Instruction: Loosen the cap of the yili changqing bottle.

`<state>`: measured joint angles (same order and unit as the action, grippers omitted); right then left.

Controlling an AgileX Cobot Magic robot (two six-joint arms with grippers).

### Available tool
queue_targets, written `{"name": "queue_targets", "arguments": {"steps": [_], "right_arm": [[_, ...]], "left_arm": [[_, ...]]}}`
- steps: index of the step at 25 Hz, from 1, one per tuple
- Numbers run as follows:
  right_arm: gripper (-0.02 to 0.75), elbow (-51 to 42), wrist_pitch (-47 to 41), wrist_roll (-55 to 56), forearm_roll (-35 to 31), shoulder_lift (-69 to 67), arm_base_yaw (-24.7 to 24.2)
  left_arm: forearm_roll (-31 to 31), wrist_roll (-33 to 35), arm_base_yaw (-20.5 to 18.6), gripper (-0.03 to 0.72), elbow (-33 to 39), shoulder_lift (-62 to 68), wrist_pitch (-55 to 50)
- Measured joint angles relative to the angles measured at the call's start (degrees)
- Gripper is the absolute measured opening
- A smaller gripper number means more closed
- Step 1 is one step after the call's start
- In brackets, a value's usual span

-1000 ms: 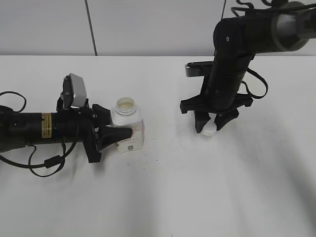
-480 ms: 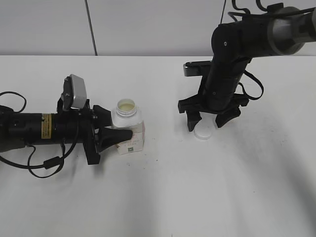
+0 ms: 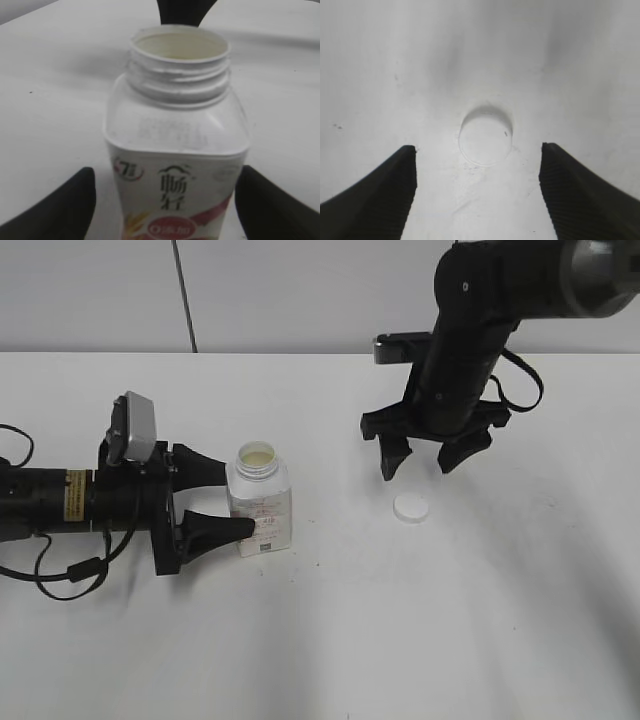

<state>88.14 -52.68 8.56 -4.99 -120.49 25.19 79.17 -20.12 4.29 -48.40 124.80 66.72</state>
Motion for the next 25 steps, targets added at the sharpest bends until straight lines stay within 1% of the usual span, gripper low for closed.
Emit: {"name": "queue_targets", "arguments": {"steps": [4, 10, 12, 14, 18, 21, 25], "right_arm": [[0.596, 0.67, -0.51, 0.0, 0.06, 3.6, 0.0], [0.596, 0.8, -1.11, -0.05, 1.64, 8.92, 0.0], [0.596, 1.25, -1.51, -0.04, 3.33, 10.34, 0.0], [0.596, 2.07, -2.17, -0.07, 4.99, 11.55, 0.0], [0.596, 3.9, -2.88, -0.12, 10.15, 13.36, 0.0], [0.596, 4.76, -2.99, -0.14, 14.41, 14.67, 0.0], [0.596, 6.16, -4.8, -0.14, 21.48, 15.23, 0.0]], "left_arm": [[2.64, 0.0, -4.47, 0.577, 0.0, 0.0, 1.99], [5.18, 0.0, -11.52, 0.582, 0.0, -0.39, 2.15], [5.02, 0.0, -13.11, 0.582, 0.0, -1.19, 2.15], [3.38, -0.19, -14.16, 0.577, 0.0, -3.07, 2.09], [-5.6, -0.58, -14.38, 0.566, 0.0, -8.18, -0.26], [-14.88, -0.89, -14.26, 0.565, 0.0, -12.7, -7.54], [-27.65, -1.14, -14.19, 0.565, 0.0, -17.78, -21.22]]}}
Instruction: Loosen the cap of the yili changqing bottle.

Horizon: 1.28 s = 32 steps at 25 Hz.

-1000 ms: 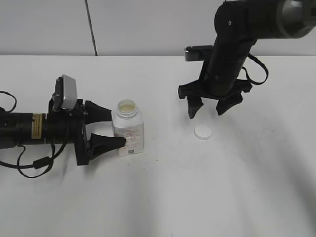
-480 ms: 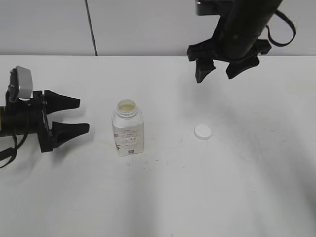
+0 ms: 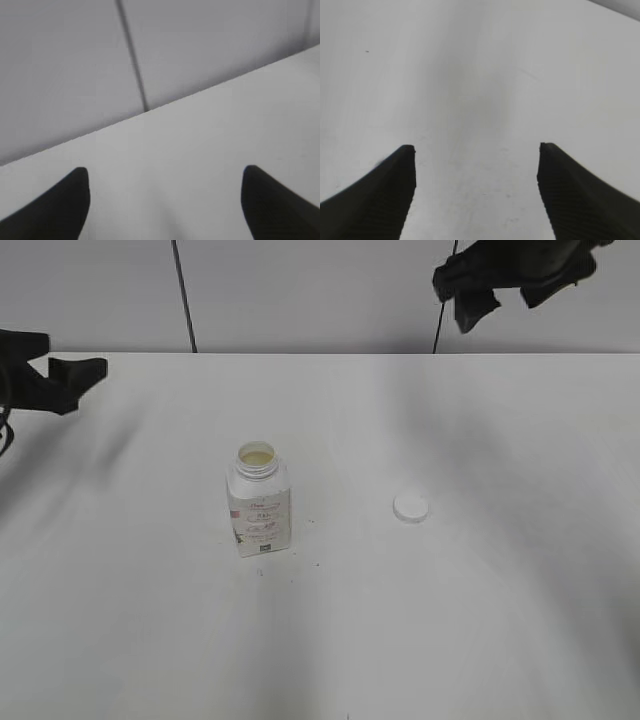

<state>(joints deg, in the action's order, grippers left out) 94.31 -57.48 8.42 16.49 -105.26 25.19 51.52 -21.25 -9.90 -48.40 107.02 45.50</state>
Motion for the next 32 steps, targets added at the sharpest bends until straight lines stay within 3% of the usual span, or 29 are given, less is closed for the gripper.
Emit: {"name": "queue_targets", "arguments": {"steps": [2, 8, 14, 18, 26, 32], "right_arm": [[0.596, 0.59, -1.45, 0.0, 3.45, 0.0, 0.0], [0.596, 1.45, -6.45, -0.04, 11.65, 0.17, 0.0], [0.596, 1.45, -11.29, -0.04, 12.55, 0.58, -0.65], [0.596, 1.75, -11.72, -0.5, 8.59, 0.71, -3.33], [0.596, 1.81, -11.98, -7.08, -3.39, 3.72, -10.48], [0.596, 1.81, -12.15, -10.57, -11.67, 7.29, -16.26]], "left_arm": [[-4.4, -0.13, 0.0, 0.565, 0.0, -1.91, -7.23], [-9.33, -2.85, 0.87, 0.565, 0.05, -4.51, -32.64], [-13.74, -3.86, 3.63, 0.565, 0.05, -9.78, -48.36], [-18.96, -2.98, 5.04, 0.56, -0.8, -13.89, -59.41], [-46.74, 24.87, 5.42, 0.537, -13.56, -16.02, -86.52], [-51.52, 28.32, 5.49, 0.536, -20.32, -16.51, -101.46]]}}
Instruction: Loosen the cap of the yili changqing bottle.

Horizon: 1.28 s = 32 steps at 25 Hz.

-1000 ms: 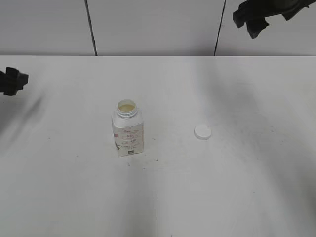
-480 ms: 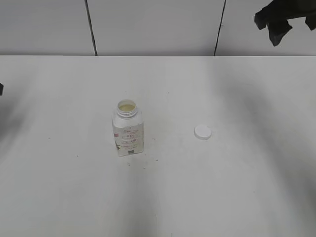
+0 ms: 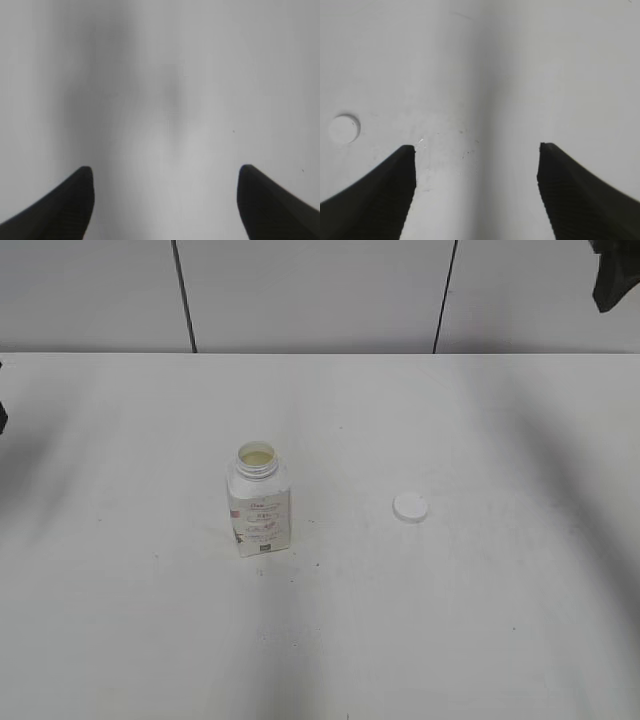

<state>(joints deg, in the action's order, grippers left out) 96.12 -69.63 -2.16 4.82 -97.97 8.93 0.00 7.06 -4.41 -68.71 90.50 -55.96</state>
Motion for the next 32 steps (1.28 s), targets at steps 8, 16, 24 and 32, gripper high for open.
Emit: {"name": "queue_targets", "arguments": {"steps": [8, 16, 24, 32], "right_arm": [[0.596, -1.05, -0.08, -1.61, -5.39, 6.62, -1.45], [0.596, -14.45, 0.38, -1.67, -6.29, 19.03, -1.45], [0.596, -35.35, 8.42, -1.67, -7.78, 32.19, -1.45], [0.596, -52.79, 15.4, -1.67, -7.83, 44.38, -1.45]], "left_arm": [[-1.44, 0.24, 0.0, 0.535, 1.52, -8.03, -5.45], [-2.51, 0.24, 0.0, 0.535, 9.5, -21.84, -5.15], [-3.93, 0.29, 0.0, 0.533, 21.04, -33.94, -3.2], [-7.24, 0.29, 0.0, 0.533, 33.56, -45.18, 0.21]]}}
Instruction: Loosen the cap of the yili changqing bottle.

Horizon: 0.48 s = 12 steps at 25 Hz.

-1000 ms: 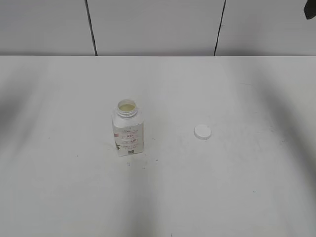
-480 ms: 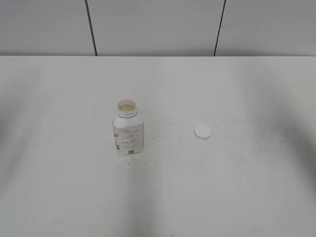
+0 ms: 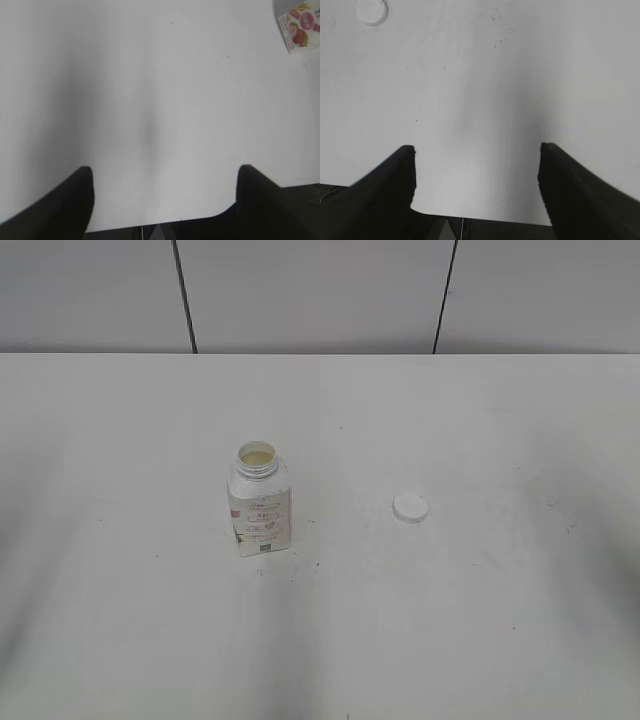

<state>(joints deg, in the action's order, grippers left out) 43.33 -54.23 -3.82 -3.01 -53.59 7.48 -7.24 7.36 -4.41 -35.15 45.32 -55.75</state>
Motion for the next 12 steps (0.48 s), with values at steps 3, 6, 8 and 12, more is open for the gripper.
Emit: {"name": "queue_targets", "arguments": {"steps": [3, 6, 8, 12], "right_arm": [[0.596, -4.8, 1.27, 0.0, 0.0, 3.92, 0.0], [0.594, -8.97, 1.65, 0.0, 0.0, 9.16, 0.0], [0.592, -11.1, 1.71, 0.0, 0.0, 11.49, 0.0], [0.588, -13.68, 2.19, -0.04, 0.0, 16.15, 0.0]], "left_arm": [[-0.69, 0.0, 0.0, 0.533, 2.63, -3.07, 0.61], [-0.74, 0.0, 0.0, 0.527, 3.38, -5.86, 0.74], [-0.74, 0.0, 0.0, 0.519, 3.39, -7.73, 0.85], [-1.22, 0.0, 0.0, 0.512, 3.69, -10.86, -2.25]]}}
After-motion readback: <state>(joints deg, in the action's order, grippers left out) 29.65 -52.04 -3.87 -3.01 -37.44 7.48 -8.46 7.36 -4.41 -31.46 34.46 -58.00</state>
